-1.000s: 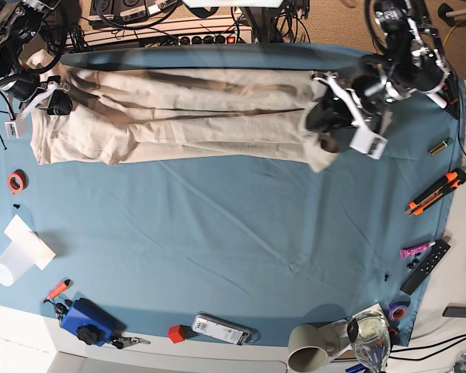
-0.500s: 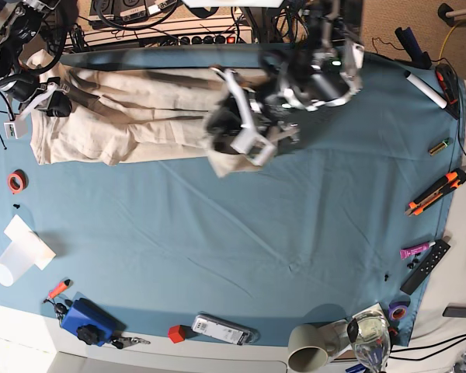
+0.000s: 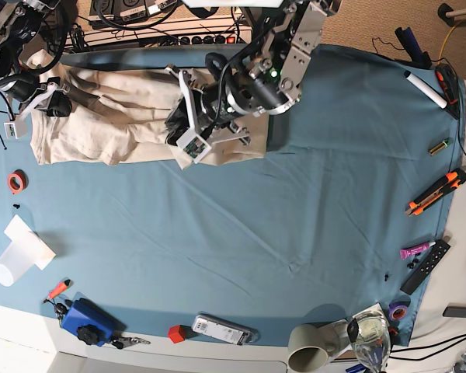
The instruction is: Fold the T-shirt properly
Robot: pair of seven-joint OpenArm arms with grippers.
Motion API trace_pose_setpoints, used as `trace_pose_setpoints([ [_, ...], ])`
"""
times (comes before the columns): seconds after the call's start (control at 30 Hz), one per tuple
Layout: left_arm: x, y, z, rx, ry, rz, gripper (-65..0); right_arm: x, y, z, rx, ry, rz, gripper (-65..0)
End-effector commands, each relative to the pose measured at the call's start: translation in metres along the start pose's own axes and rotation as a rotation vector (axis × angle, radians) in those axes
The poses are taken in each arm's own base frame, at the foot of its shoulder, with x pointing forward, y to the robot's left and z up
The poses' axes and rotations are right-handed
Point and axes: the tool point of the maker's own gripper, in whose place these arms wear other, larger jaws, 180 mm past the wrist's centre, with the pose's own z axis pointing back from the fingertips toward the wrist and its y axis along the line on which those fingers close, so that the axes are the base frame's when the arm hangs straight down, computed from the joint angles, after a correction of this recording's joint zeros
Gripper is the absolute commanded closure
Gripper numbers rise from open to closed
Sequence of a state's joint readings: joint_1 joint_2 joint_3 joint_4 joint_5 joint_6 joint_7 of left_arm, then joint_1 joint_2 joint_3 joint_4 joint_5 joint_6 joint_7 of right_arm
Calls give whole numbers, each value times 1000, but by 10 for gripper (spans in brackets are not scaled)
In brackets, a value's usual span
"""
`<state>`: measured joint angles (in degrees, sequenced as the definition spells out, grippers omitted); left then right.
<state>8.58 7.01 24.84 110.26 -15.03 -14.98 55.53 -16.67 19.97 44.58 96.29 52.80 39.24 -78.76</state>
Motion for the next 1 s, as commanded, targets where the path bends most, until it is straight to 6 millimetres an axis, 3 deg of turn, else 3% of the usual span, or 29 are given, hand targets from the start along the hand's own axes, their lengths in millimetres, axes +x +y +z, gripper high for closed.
trace_pose_setpoints([
  [0.0, 19, -6, 1, -21, -65, -4, 0, 16, -2, 7, -5, -51, 25, -157],
  [0.17, 19, -6, 0, -24, -62, -6, 0, 18, -2, 7, -5, -60, 25, -157],
  [0.3, 20, -10, 0, -44, -68, -9, -263, 19, -2, 7, -4, -69, 25, -157],
  [0.37, 22, -16, 1, -76, -80, 11, -300, 19, -2, 7, -4, -69, 25, -157],
  [0.57, 33, -31, 7, -132, -96, 27, -288, 20, -2, 7, -5, -71, 26, -157],
  [0.7, 31, -15, 10, -38, -72, 31, -163, 20, -2, 7, -5, -72, 26, -157],
  [0.87, 10, 10, 10, 104, 44, 19, 0, 23, -1, 7, -1, -86, 27, -157],
  [0.97, 2, 16, 12, 136, 86, 6, 0, 31, 3, 10, 29, -118, 37, -157],
])
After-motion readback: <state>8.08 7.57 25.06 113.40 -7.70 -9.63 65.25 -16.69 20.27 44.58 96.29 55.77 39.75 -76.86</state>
